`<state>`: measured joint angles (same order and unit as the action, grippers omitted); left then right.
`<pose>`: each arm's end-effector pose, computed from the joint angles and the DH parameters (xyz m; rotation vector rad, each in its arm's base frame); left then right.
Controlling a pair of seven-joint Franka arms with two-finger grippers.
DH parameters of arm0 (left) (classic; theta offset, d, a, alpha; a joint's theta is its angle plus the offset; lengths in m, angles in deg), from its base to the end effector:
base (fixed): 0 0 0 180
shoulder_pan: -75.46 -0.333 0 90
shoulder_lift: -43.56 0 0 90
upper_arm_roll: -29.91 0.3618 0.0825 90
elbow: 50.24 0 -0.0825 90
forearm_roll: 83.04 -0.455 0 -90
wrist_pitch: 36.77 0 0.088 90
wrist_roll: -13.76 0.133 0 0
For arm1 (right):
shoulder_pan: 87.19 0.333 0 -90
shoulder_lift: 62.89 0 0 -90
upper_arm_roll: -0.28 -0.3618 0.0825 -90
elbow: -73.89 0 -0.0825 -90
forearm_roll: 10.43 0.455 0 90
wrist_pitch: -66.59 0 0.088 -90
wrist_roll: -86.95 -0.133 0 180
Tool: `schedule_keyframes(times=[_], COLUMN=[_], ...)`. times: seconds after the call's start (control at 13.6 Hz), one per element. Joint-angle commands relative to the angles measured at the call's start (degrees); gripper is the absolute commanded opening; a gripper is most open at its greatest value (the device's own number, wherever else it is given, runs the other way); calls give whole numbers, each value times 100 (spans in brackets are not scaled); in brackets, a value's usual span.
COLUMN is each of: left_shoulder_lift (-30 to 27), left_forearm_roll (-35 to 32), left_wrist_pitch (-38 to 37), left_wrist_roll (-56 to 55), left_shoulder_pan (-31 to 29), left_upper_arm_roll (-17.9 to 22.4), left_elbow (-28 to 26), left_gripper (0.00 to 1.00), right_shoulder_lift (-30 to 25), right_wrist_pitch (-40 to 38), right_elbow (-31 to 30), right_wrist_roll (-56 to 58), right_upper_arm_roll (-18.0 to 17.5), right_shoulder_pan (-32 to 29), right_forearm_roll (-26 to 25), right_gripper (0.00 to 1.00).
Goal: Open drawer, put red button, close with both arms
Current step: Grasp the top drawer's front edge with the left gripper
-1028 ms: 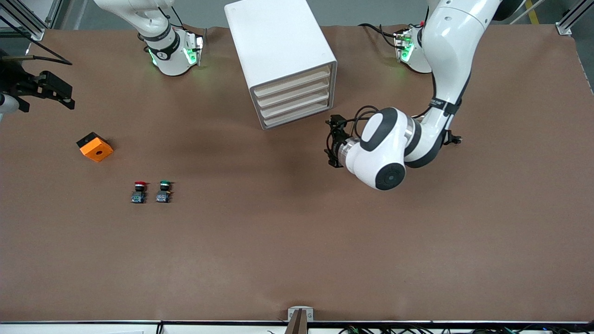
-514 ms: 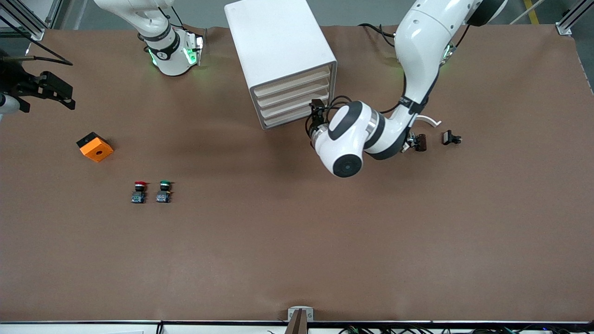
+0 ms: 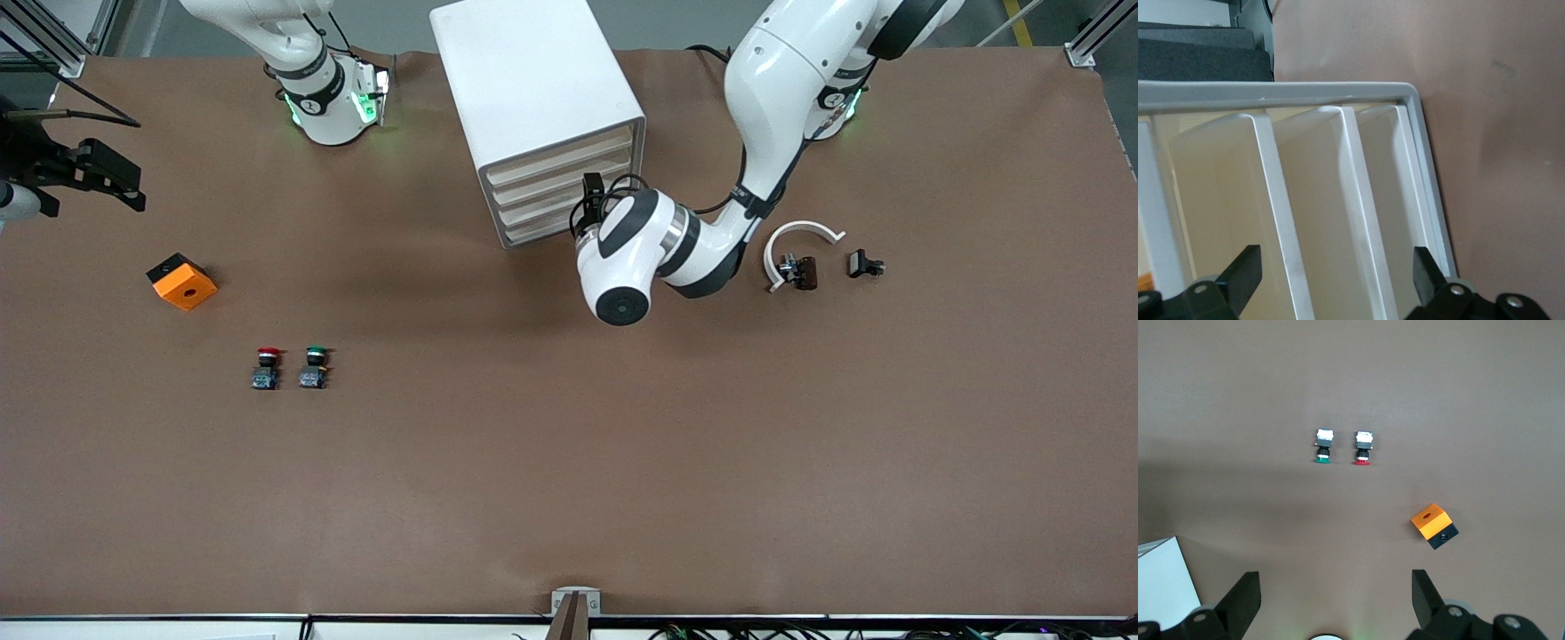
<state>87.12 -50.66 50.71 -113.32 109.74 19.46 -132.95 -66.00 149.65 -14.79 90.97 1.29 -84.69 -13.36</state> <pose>0.4791 -0.5497 0.2102 -1.6396 -1.7249 0.9422 0.5921 0.0078 0.6796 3.0887 0.1409 -0.0694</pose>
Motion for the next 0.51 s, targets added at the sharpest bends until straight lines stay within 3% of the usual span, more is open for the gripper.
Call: schedule_keyframes(times=[0.0, 0.44], left_shoulder_lift=[48, 118], left_forearm_roll=[241, 549], left_wrist_pitch=[-108, -108], left_wrist_roll=[-97, -282], left_shoulder_pan=[61, 219], left_upper_arm_roll=[8, 8], left_elbow=[44, 35], left_gripper=[100, 100], right_shoulder_lift=[74, 74], right_wrist_pitch=[-27, -27], right_elbow=[132, 132], right_wrist_roll=[55, 55], right_upper_arm_roll=[-4, -4], right_shoulder_pan=[49, 49], right_forearm_roll=[-93, -93], right_gripper=[100, 100])
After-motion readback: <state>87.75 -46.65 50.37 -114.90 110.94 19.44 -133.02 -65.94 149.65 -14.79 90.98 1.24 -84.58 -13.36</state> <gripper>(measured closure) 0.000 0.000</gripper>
